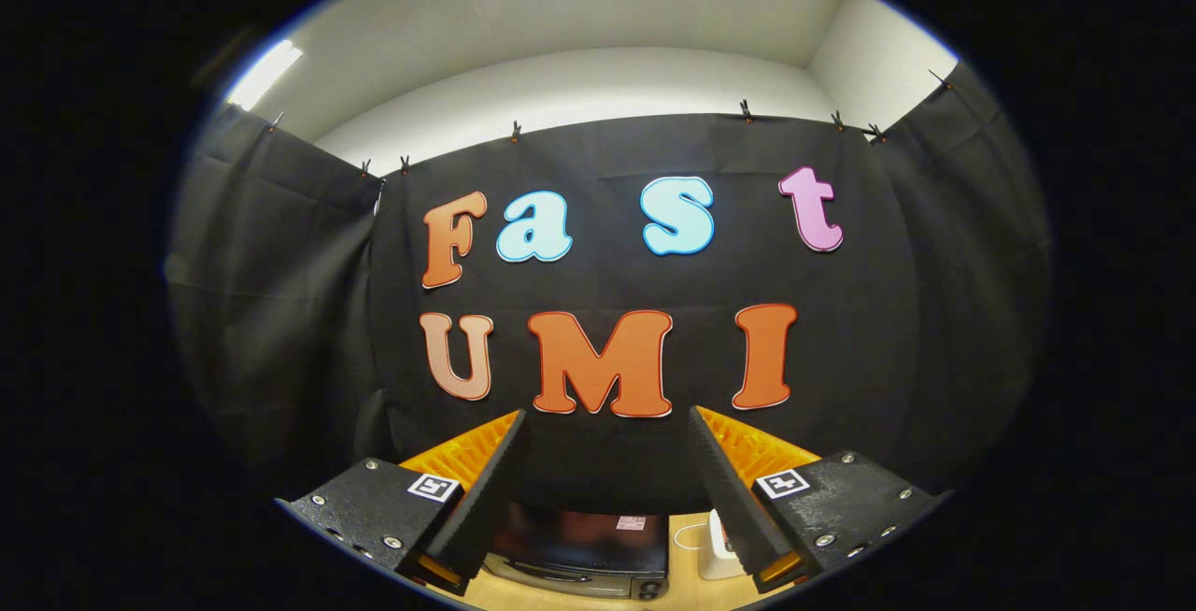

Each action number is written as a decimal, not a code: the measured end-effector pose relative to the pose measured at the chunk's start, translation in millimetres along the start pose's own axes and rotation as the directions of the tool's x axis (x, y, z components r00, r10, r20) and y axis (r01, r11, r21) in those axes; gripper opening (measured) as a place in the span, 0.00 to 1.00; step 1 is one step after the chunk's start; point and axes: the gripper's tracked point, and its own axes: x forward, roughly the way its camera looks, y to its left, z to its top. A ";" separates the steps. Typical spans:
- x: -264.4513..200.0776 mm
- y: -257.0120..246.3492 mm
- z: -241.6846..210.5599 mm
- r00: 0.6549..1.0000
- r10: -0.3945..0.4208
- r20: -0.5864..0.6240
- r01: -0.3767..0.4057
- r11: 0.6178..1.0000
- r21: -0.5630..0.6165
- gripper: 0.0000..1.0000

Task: Open the toaster oven, put the food inside, and close the toaster oven door.

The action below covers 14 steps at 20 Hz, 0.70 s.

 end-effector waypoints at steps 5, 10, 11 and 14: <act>23.4 10.8 -56.8 0.993 -0.011 -0.114 0.019 0.997 0.072 0.99; 39.0 22.2 -124.0 0.975 -0.023 -0.221 0.041 0.996 0.080 0.98; 39.0 26.6 -140.4 0.968 -0.016 -0.252 0.035 0.997 0.071 0.99; 42.9 34.9 -187.3 0.940 -0.010 -0.340 0.026 0.999 0.042 0.99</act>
